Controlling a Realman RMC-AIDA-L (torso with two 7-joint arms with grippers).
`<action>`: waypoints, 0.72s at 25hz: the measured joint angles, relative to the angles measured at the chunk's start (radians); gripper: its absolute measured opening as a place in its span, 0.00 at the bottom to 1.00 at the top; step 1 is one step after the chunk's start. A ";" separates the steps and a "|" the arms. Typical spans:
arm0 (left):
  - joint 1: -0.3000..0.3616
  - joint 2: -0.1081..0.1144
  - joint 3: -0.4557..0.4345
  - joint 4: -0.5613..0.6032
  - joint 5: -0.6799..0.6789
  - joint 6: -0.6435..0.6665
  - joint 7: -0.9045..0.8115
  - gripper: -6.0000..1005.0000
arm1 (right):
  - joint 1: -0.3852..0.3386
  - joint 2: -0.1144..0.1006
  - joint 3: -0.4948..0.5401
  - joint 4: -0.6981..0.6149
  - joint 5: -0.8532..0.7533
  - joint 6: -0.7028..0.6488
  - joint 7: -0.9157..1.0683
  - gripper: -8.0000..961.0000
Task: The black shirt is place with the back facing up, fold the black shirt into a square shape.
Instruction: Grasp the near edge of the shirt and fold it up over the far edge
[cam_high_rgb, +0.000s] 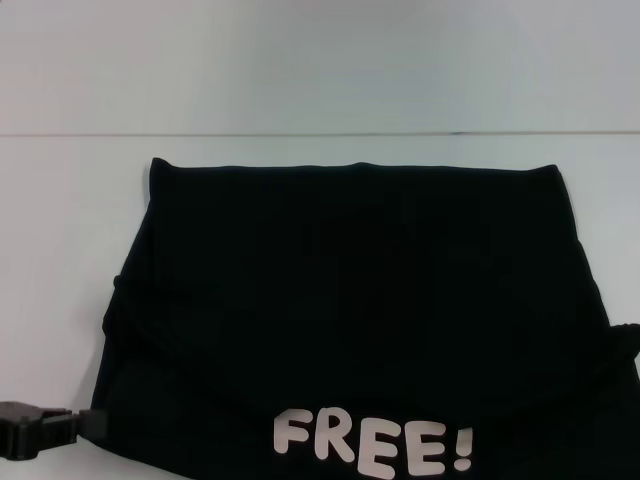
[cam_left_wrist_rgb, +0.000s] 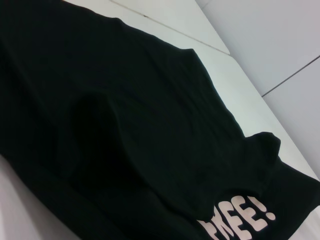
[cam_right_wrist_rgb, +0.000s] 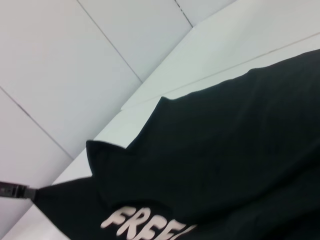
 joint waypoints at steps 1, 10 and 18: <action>-0.001 0.000 -0.002 0.000 0.001 0.000 0.000 0.01 | -0.001 0.000 0.008 0.000 0.000 -0.003 0.000 0.07; -0.139 0.048 -0.034 -0.042 -0.010 -0.086 -0.040 0.01 | 0.127 -0.039 0.119 -0.002 0.005 -0.005 -0.001 0.09; -0.332 0.104 0.014 -0.198 -0.013 -0.418 -0.073 0.01 | 0.314 -0.068 0.184 0.006 0.009 0.171 0.028 0.10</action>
